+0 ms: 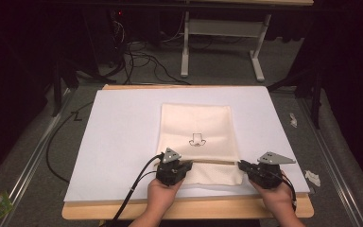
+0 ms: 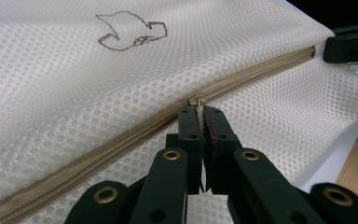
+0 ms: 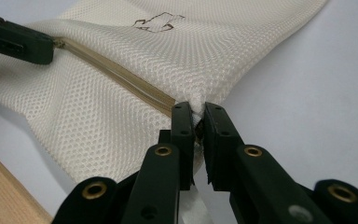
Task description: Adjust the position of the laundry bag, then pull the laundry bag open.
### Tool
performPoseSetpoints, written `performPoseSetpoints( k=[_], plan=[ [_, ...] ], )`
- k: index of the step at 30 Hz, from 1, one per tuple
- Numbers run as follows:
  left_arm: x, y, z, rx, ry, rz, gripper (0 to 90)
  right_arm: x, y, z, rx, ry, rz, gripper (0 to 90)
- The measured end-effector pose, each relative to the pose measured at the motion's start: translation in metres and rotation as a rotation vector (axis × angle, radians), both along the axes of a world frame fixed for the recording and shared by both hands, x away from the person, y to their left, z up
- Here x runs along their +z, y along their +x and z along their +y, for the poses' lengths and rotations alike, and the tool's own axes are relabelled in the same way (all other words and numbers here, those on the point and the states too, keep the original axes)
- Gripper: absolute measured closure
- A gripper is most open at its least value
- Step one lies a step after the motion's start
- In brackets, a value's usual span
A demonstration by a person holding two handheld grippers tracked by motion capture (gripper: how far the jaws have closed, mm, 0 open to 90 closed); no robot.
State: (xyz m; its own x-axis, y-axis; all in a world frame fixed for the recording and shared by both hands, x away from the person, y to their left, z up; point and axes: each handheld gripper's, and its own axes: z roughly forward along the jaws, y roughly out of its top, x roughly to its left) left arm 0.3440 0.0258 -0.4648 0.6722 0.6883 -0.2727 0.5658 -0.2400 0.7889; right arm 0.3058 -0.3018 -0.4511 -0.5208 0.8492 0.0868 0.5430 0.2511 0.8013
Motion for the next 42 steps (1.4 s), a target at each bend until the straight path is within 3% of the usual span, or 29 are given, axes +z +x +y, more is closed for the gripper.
performPoseSetpoints(
  k=[6, 18, 25, 29, 34, 37, 39, 42],
  plan=[
    [-0.003, 0.004, 0.018, 0.032, -0.009, 0.02, 87.6, 0.0, 0.004, 0.0, -0.005, -0.003, -0.004, 84.6],
    [-0.006, 0.001, 0.03, 0.045, -0.001, 0.027, 87.5, -0.001, 0.005, -0.003, -0.015, -0.003, 0.005, 84.3],
    [0.007, 0.003, 0.08, 0.076, 0.088, 0.011, 87.5, -0.004, 0.01, -0.012, -0.048, -0.001, 0.02, 84.2],
    [0.006, 0.0, 0.108, 0.064, 0.1, 0.015, 87.5, -0.004, 0.011, -0.013, -0.048, 0.009, 0.021, 84.1],
    [-0.004, 0.0, 0.12, 0.059, 0.035, 0.09, 87.4, -0.004, 0.012, -0.005, -0.041, -0.014, 0.022, 83.8],
    [-0.005, -0.003, 0.118, 0.035, 0.073, 0.073, 87.1, -0.007, 0.012, -0.004, -0.047, -0.021, 0.036, 82.9],
    [-0.004, -0.005, 0.118, 0.045, 0.072, 0.057, 86.0, -0.01, 0.012, -0.005, -0.048, -0.028, 0.047, 80.2],
    [0.003, -0.005, 0.13, 0.057, -0.002, 0.022, 66.8, -0.013, 0.011, -0.011, -0.035, -0.002, 0.043, 62.4]
  ],
)
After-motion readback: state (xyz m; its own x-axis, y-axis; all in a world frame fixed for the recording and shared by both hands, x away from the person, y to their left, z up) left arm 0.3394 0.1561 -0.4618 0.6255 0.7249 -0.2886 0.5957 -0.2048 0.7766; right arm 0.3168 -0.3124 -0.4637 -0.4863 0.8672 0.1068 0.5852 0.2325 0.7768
